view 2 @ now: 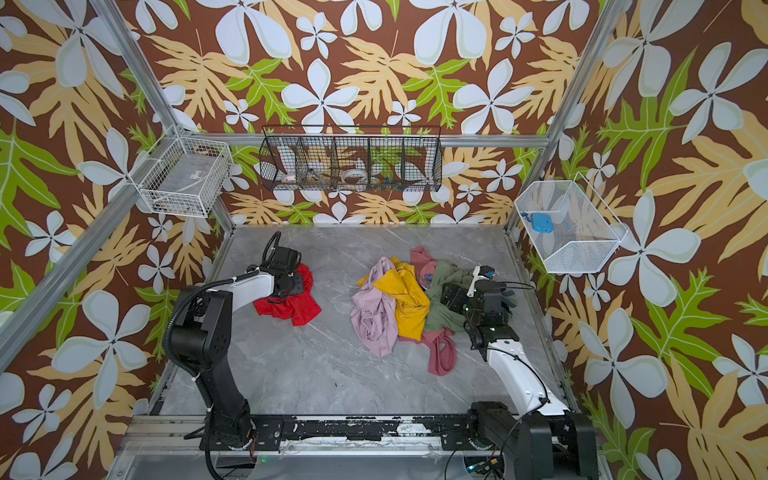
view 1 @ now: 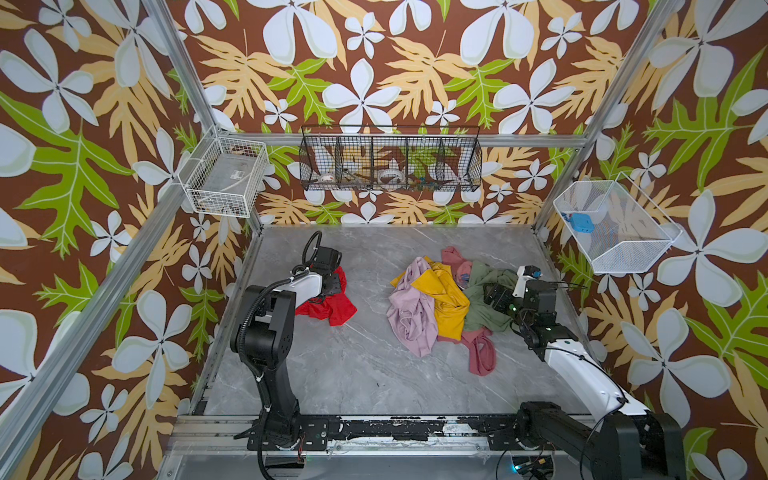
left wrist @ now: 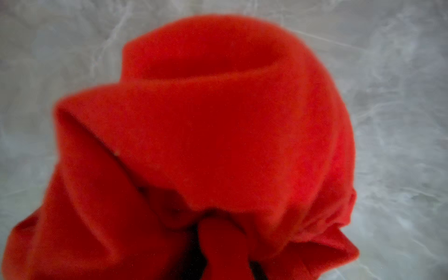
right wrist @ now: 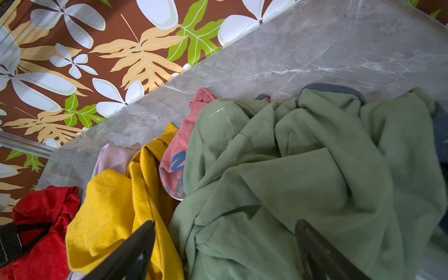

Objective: Pick out a specific cloth from the pile
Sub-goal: 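Open the left gripper and release the red cloth on the table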

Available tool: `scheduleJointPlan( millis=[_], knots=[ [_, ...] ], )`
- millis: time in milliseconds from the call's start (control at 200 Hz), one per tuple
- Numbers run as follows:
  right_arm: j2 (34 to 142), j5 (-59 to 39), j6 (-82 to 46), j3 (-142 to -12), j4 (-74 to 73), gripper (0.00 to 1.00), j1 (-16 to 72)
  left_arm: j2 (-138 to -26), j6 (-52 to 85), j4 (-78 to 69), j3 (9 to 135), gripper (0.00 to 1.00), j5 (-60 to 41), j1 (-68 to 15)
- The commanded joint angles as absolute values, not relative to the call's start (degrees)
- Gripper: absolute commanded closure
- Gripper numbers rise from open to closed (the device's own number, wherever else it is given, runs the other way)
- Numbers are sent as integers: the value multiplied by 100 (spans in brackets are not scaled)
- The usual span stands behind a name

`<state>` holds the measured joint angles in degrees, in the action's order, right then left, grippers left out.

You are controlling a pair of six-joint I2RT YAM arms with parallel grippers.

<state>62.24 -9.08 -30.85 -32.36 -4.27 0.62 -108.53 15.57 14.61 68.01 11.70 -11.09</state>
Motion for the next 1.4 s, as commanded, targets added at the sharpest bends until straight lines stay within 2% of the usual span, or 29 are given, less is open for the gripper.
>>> scheduleJointPlan(
  millis=[0,320,530,741,911,1151,1181,1231,1251,1391],
  knots=[
    [6289,-913,-3108,-3308,-568,10,62,-10967,968,1498,7001,91,387,-1141],
    [6407,-1071,-3098,-3375,-681,12,112,-11211,-261,1406,7335,90,301,-1326],
    [6490,-1020,-2961,-3410,-635,13,220,-11608,-607,1595,7370,91,1313,-1327],
    [6577,-1046,-2929,-3366,-677,13,233,-11730,-650,1789,7574,81,1244,-1318],
    [6622,-1029,-2773,-3375,-686,12,236,-11619,-482,1777,7478,65,1028,-1326],
    [6815,-969,-2384,-3456,-731,11,233,-10971,-106,1526,7119,24,1034,-1324],
    [6833,-960,-2329,-3463,-759,11,233,-10858,-45,1485,7071,11,1024,-1326],
    [6857,-940,-2232,-3485,-802,11,230,-10679,31,1426,6987,7,1020,-1330],
    [6860,-933,-2202,-3501,-816,10,237,-10608,63,1397,6952,1,1027,-1335],
    [6862,-931,-1927,-3568,-902,9,234,-10065,269,1185,6672,0,1015,-1357]
  ],
)
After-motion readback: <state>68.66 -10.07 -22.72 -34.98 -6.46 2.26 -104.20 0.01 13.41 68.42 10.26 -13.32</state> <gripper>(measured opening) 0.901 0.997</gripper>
